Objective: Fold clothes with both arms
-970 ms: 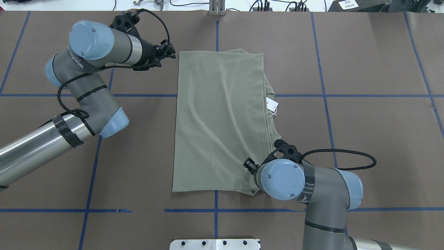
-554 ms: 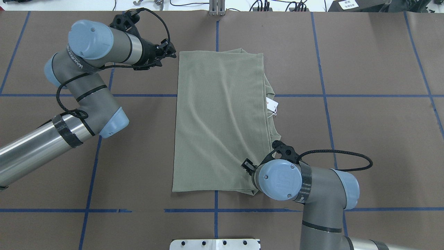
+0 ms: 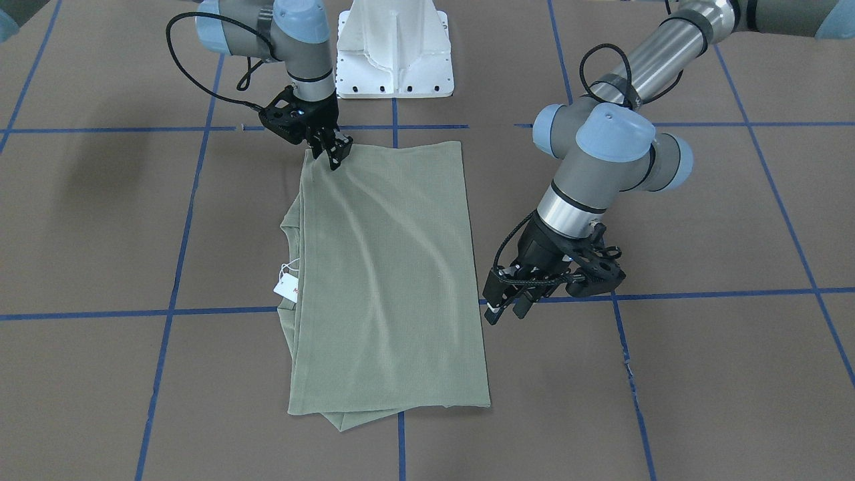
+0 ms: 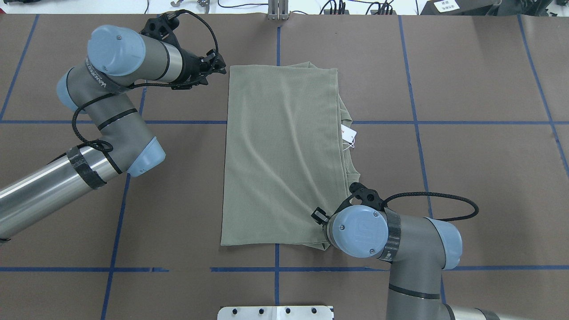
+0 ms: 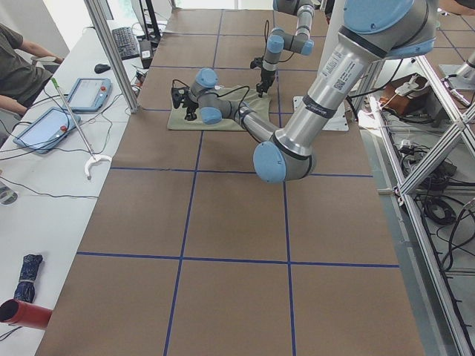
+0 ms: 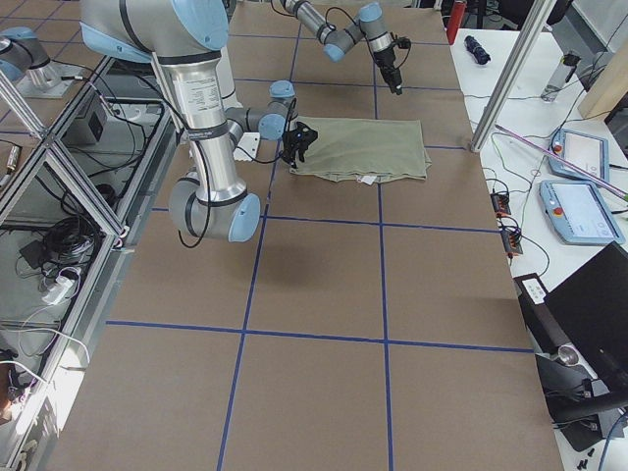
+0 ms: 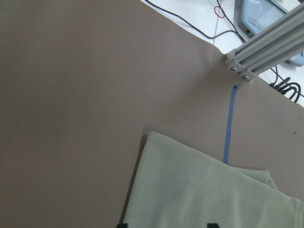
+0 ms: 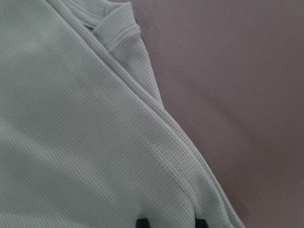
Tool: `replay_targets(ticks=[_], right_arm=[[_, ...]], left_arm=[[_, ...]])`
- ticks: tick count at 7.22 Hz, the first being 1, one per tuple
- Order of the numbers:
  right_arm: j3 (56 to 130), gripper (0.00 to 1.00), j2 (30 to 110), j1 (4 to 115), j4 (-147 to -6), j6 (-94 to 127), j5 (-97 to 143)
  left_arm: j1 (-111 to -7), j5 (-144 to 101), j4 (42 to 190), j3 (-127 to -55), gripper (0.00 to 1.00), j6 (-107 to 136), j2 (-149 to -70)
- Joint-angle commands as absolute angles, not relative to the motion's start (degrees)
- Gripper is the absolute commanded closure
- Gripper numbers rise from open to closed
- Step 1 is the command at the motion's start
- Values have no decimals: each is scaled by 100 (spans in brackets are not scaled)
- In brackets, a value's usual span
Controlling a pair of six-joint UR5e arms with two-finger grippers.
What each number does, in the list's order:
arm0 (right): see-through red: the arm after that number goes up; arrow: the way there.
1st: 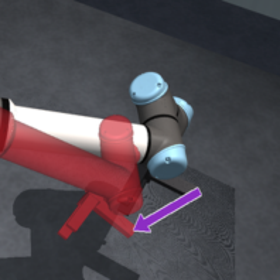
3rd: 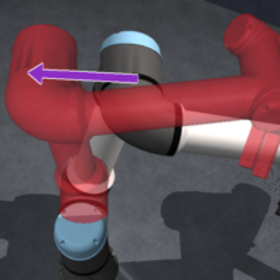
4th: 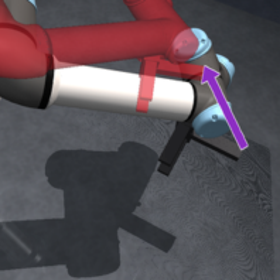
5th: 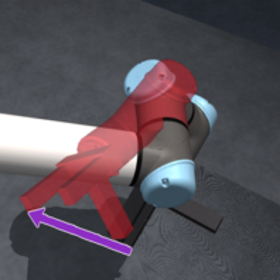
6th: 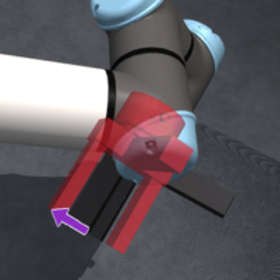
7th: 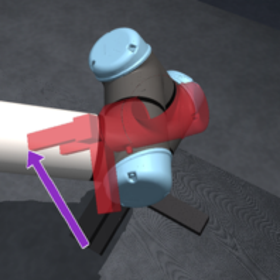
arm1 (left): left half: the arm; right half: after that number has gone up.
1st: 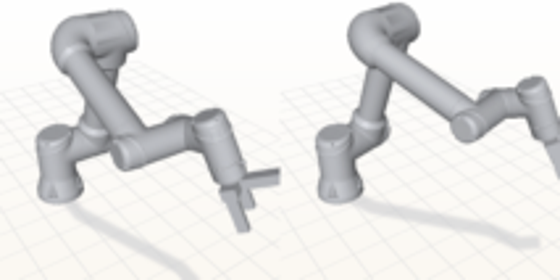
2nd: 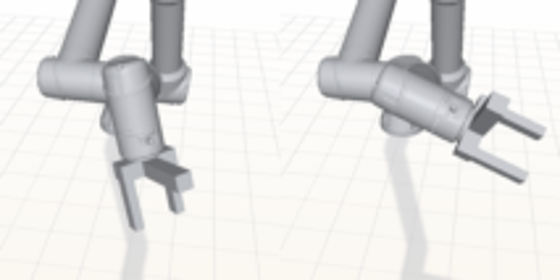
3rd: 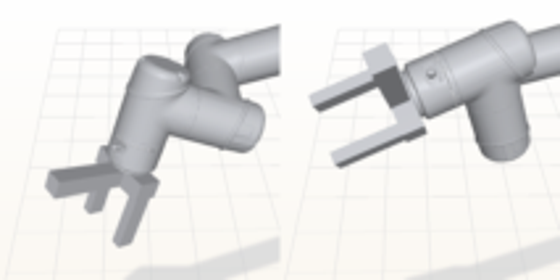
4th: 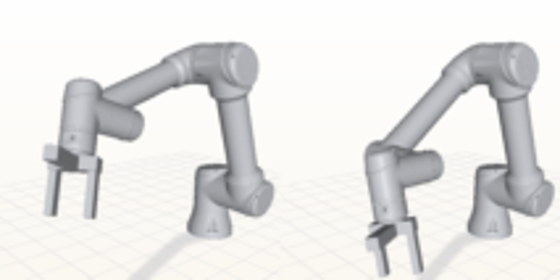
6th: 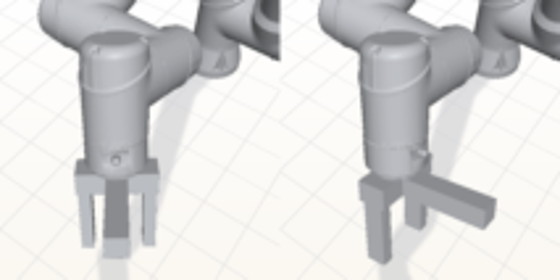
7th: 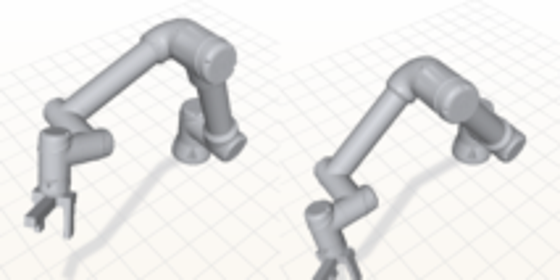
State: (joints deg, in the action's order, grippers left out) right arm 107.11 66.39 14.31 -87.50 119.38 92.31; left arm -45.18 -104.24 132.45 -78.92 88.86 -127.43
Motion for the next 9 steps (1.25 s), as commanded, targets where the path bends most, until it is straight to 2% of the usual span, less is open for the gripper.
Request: replay_targets(ticks=[1, 3, 4, 6, 7, 9], right_arm=[[10731, 100, 6601, 1476, -8754, 11927, 9308], [10888, 100, 6644, 1547, -8754, 11927, 9308], [11020, 100, 6679, 1564, -8754, 11927, 9308], [11310, 100, 6881, 1564, -8745, 12040, 9308], [11338, 100, 6908, 1556, -8745, 12085, 9316], [11382, 100, 6917, 1477, -8736, 12348, 9352]], left_arm=[[-4518, -10424, 13245, -7893, 36, 8886, -12744], [-4518, -10424, 13245, -7945, 36, 8903, -12727], [-4483, -10441, 13245, -8276, 36, 9103, -12413], [-4177, -10389, 12975, -9424, 37, 10086, -11720], [-3818, -10249, 12111, -10170, 37, 10560, -11585], [-2320, -9033, 11514, -10992, 38, 11998, -11156]])
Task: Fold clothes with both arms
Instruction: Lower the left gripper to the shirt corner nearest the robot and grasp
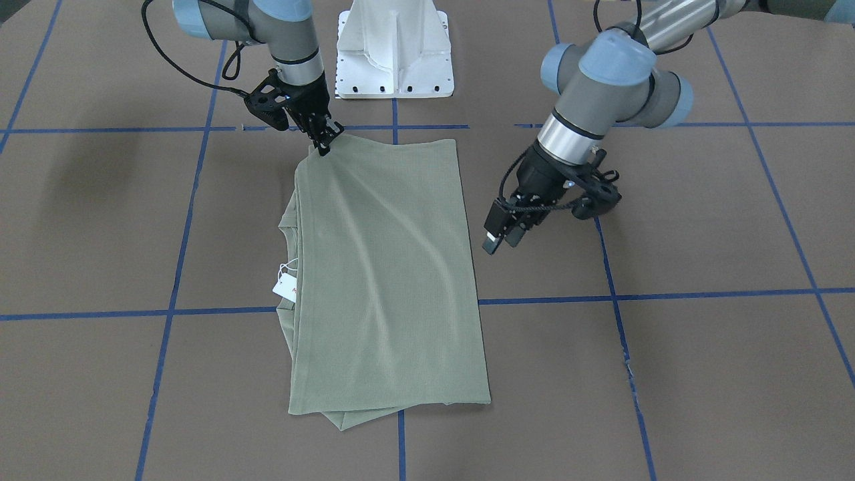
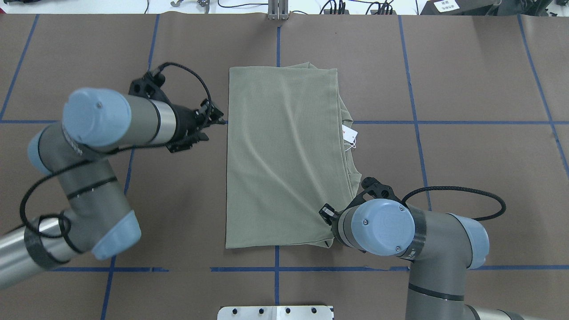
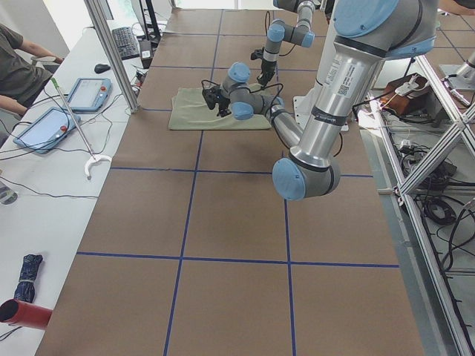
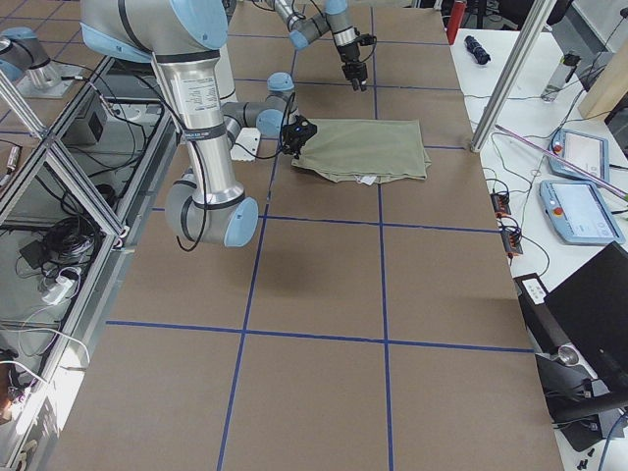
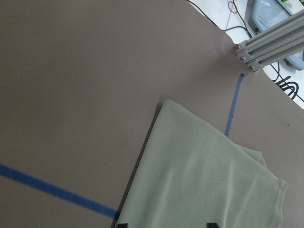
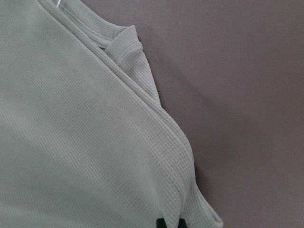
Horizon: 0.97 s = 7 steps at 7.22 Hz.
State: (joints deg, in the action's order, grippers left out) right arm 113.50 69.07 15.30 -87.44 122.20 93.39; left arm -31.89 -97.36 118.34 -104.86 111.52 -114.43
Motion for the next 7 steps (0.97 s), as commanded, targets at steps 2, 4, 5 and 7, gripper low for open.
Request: replay_targets(ticks=[2, 4, 5, 7], right_arm=[[11417, 100, 6952, 1450, -8745, 12357, 9352], [11426, 100, 6961, 1450, -8745, 12357, 9352], [11461, 100, 6970, 1450, -8745, 12357, 9343], [11470, 100, 6987, 1459, -8745, 12357, 9343]], left_arm=[[-1507, -8851, 10894, -11039, 38, 12479, -11118], [-811, -8535, 10469, -11048, 38, 12926, -11118], [-695, -8525, 10468, -11030, 38, 12937, -11092], [-668, -8517, 10459, -11030, 40, 12937, -11100]])
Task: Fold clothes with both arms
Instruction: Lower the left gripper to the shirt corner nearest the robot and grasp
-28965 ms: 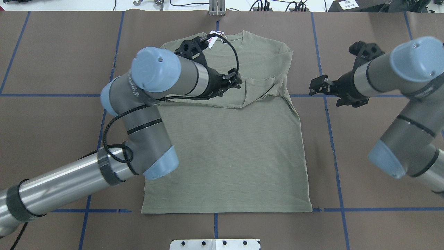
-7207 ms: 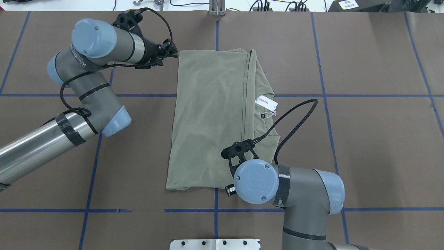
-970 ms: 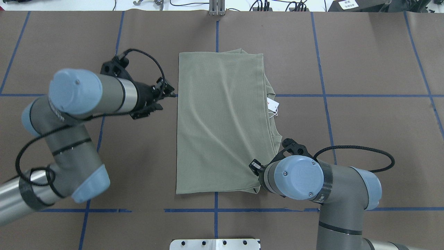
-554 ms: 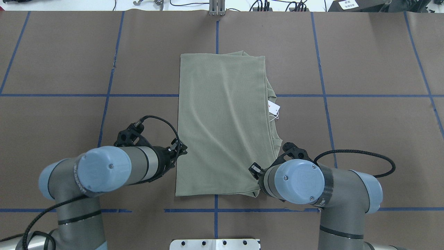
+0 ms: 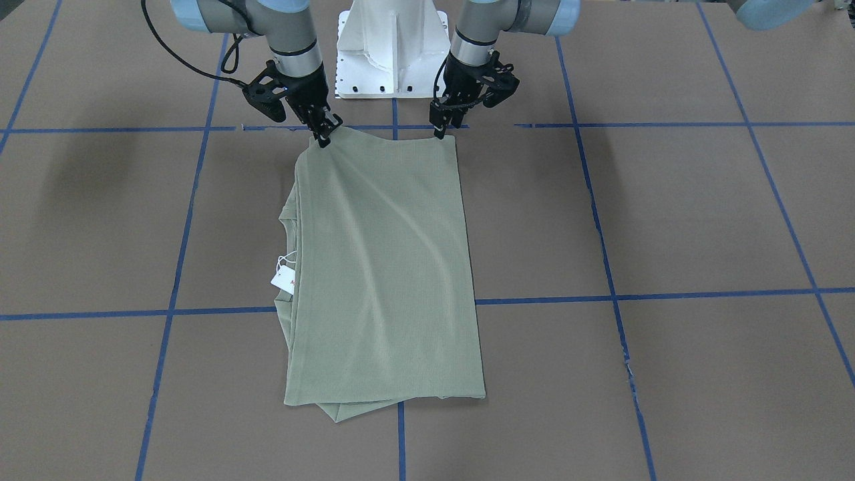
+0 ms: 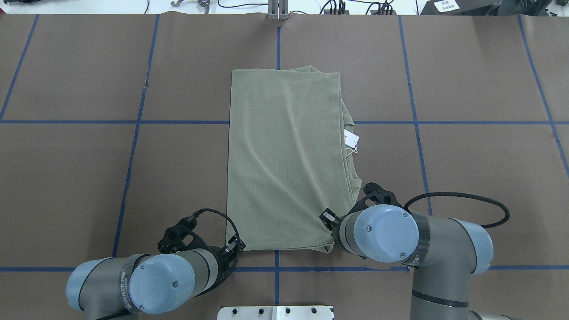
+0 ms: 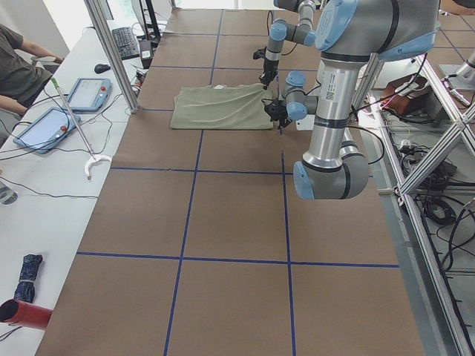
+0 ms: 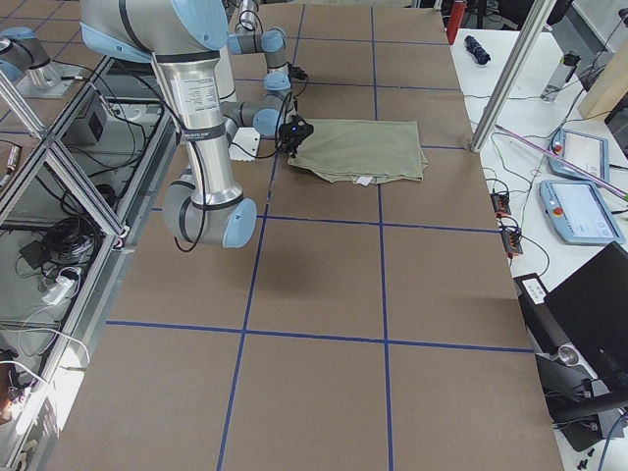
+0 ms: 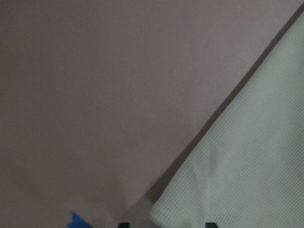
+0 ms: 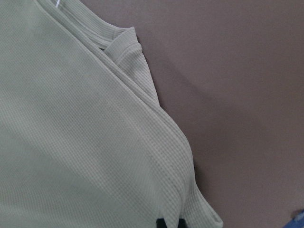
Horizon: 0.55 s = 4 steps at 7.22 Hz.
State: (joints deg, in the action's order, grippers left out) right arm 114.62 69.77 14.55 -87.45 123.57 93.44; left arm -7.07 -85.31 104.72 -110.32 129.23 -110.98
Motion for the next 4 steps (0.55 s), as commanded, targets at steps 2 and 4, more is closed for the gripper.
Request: replay_targets(ticks=[2, 4], right_arm=[[11513, 100, 7022, 1459, -8745, 12357, 9343], [11522, 100, 7031, 1459, -8745, 12357, 9343]], left_arm=[[-764, -8316, 10450, -11022, 41, 12903, -11109], [-747, -7972, 10450, -11013, 41, 12867, -11127]])
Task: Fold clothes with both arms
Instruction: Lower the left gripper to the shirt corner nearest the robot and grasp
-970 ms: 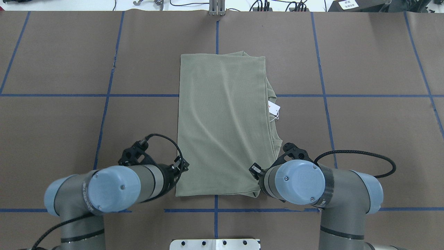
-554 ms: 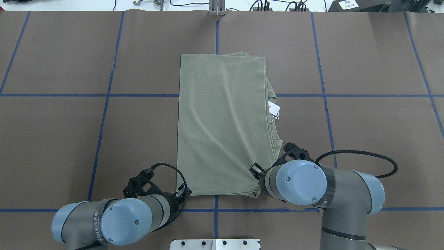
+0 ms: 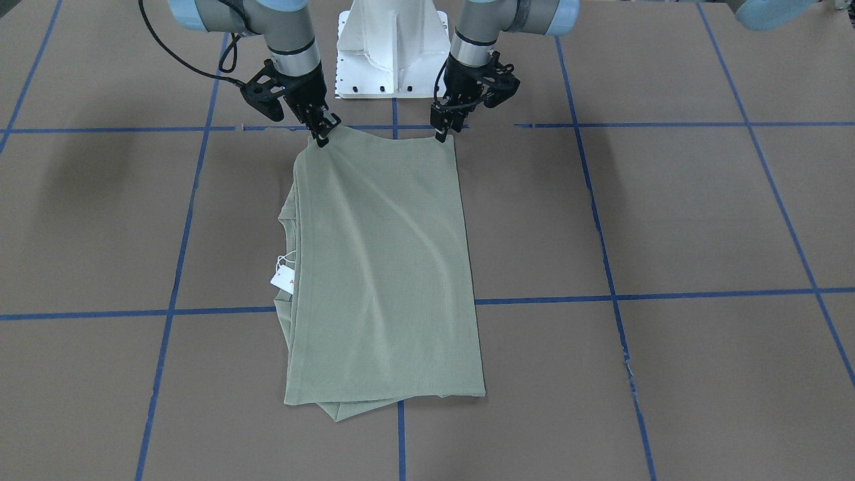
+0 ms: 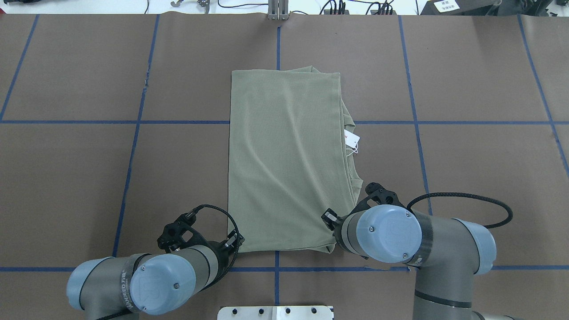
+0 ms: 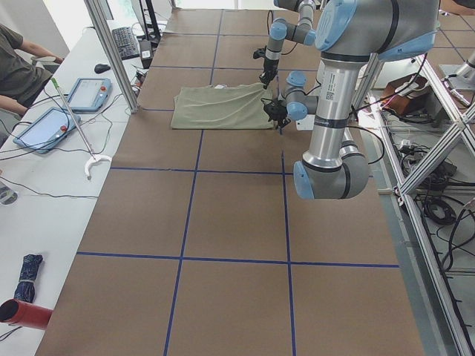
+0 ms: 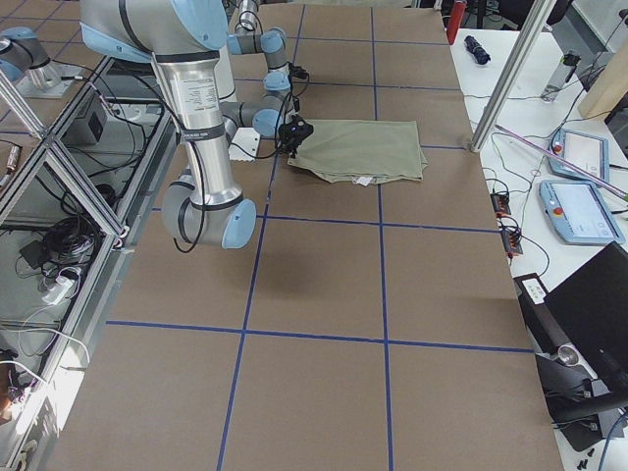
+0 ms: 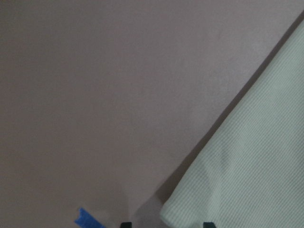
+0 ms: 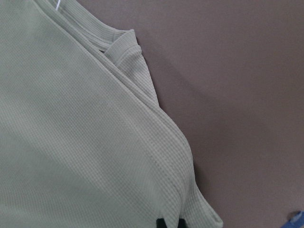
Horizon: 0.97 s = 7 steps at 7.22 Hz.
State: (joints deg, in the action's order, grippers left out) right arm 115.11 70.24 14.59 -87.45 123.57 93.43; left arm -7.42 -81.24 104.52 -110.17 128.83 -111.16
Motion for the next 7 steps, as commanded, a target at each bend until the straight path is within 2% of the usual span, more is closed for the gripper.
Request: replay_targets(ticks=[1, 4, 5, 6, 7], right_arm=[[11522, 100, 7031, 1459, -8745, 12357, 9351], [11531, 100, 7022, 1459, -8745, 12357, 9352], [11557, 100, 7022, 1450, -8745, 12357, 9352], [11558, 100, 7022, 1450, -8745, 12357, 9360], [11558, 100, 7022, 1450, -8745, 12357, 9352]], left_arm=[[-721, -7972, 10450, -10952, 41, 12858, -11127], [-668, -7989, 10450, -10960, 45, 12850, -11171], [-651, -7989, 10450, -10951, 52, 12858, -11180], [-616, -7989, 10450, -10942, 73, 12876, -11171], [-615, -7981, 10441, -10934, 100, 12876, -11162]])
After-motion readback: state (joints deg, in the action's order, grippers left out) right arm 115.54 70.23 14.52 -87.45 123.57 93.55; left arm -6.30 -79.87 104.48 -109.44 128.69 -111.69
